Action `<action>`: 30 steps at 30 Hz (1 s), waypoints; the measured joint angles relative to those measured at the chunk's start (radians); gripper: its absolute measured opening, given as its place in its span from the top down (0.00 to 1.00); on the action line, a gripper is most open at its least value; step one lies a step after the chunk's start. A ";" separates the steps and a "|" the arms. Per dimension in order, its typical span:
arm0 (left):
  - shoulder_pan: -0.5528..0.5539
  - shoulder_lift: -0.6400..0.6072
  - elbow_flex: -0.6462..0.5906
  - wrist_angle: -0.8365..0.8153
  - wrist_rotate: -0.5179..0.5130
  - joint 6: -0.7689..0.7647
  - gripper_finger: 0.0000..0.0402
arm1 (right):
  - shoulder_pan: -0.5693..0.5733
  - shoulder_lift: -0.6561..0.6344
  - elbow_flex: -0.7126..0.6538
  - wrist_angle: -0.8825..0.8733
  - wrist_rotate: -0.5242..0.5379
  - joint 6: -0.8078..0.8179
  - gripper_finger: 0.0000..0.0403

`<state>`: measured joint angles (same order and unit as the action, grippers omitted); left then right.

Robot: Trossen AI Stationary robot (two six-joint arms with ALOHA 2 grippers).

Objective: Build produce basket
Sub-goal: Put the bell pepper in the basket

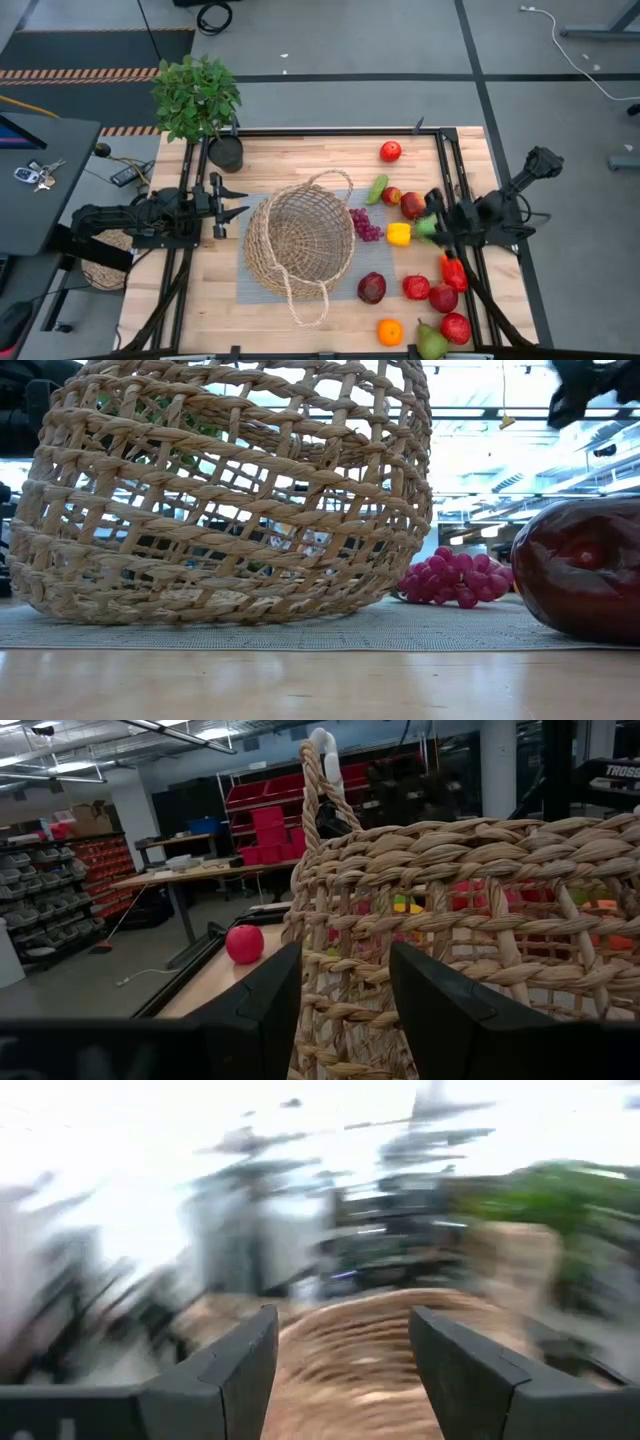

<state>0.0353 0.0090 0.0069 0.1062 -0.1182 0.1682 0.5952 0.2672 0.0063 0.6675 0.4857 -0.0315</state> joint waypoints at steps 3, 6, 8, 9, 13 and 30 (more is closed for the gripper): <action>0.000 0.000 0.000 0.000 0.000 0.000 0.60 | -0.030 0.001 0.000 -0.023 0.287 0.183 0.43; 0.000 0.000 0.000 0.000 0.000 0.000 0.60 | -0.052 0.001 0.000 -0.061 0.427 0.266 0.43; 0.000 0.000 0.000 0.000 0.000 0.000 0.60 | -0.069 0.001 0.000 -0.062 0.450 0.274 0.43; 0.000 0.000 0.000 0.000 0.000 0.000 0.60 | -0.078 0.001 0.000 -0.061 0.449 0.281 0.43; 0.000 0.000 0.000 0.000 0.000 0.000 0.60 | -0.116 0.001 0.000 -0.055 0.421 0.378 0.43; 0.000 0.000 0.000 0.000 0.000 0.000 0.60 | -0.141 0.032 0.000 -0.113 0.280 0.268 0.43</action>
<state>0.0357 0.0090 0.0071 0.1062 -0.1184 0.1684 0.4545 0.2992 0.0066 0.5550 0.7660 0.2363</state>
